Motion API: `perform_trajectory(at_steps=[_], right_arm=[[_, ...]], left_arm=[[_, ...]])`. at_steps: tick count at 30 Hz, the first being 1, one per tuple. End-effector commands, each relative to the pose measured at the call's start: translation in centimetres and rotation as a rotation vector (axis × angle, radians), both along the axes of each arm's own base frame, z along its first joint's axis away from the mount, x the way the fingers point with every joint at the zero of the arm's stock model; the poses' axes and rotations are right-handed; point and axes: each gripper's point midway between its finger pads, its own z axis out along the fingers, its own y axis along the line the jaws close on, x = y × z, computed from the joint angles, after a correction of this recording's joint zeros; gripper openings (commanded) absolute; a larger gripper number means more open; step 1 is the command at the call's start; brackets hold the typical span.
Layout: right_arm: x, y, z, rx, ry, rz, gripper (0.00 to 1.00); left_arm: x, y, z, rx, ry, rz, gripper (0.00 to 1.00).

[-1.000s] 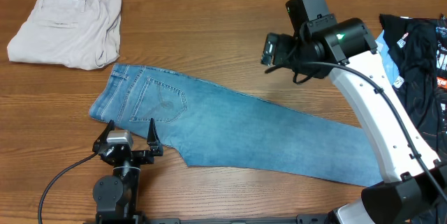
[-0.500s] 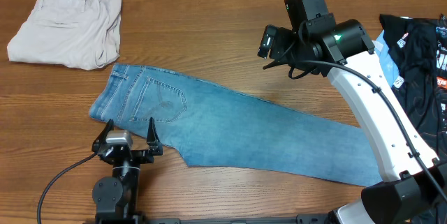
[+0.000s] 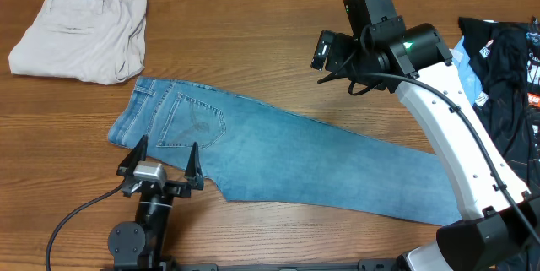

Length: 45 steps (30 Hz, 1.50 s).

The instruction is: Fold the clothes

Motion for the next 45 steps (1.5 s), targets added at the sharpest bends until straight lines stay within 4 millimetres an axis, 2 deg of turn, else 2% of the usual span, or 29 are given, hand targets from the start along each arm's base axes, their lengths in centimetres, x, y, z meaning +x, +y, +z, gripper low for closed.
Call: perform_trajectory(at_steps=[1, 5, 10, 14, 19, 21, 23, 26, 29, 32, 35, 38, 45], right_arm=[[0.5, -0.1, -0.2, 0.001, -0.012, -0.010, 1.00], [1.1, 0.1, 0.2, 0.011, -0.037, -0.010, 1.00], [1.3, 0.2, 0.3, 0.016, -0.050, -0.010, 1.00], [1.4, 0.3, 0.4, 0.018, -0.053, -0.010, 1.00], [1.2, 0.2, 0.2, 0.013, -0.042, -0.010, 1.00], [0.9, 0.1, 0.1, 0.008, -0.030, -0.010, 1.00], [0.7, 0.0, -0.1, 0.004, -0.018, -0.010, 1.00], [0.4, -0.1, -0.3, -0.002, -0.004, -0.010, 1.00], [0.3, -0.1, -0.3, -0.003, -0.002, -0.010, 1.00], [0.4, -0.1, -0.2, -0.001, -0.006, -0.010, 1.00], [0.5, -0.1, -0.2, 0.000, -0.009, -0.010, 1.00], [0.5, -0.1, -0.2, 0.000, -0.010, -0.010, 1.00], [0.5, -0.1, -0.2, 0.001, -0.011, -0.010, 1.00]], left_arm=[[-0.5, -0.5, 3.6, 0.075, -0.040, -0.024, 1.00], [0.9, 0.1, 5.6, 0.137, 0.066, 0.006, 1.00], [5.5, 1.3, 5.6, 0.230, 0.338, 0.032, 1.00], [11.4, 1.1, 4.9, 0.208, 0.518, -0.033, 1.00], [17.8, 1.2, 3.7, 0.198, 0.625, -0.063, 1.00], [19.6, 2.5, 2.2, 0.251, 0.662, -0.008, 1.00], [20.9, 4.7, 0.5, 0.336, 0.700, 0.085, 1.00], [21.5, 8.3, -2.2, 0.469, 0.774, 0.211, 1.00], [20.7, 10.5, -6.1, 0.512, 0.897, 0.196, 1.00], [19.0, 10.8, -9.8, 0.453, 1.020, 0.109, 1.00], [17.7, 10.5, -12.1, 0.399, 1.089, 0.002, 1.00], [17.1, 11.4, -13.0, 0.392, 1.111, -0.021, 1.00], [16.7, 12.7, -13.2, 0.404, 1.107, -0.035, 1.00]])
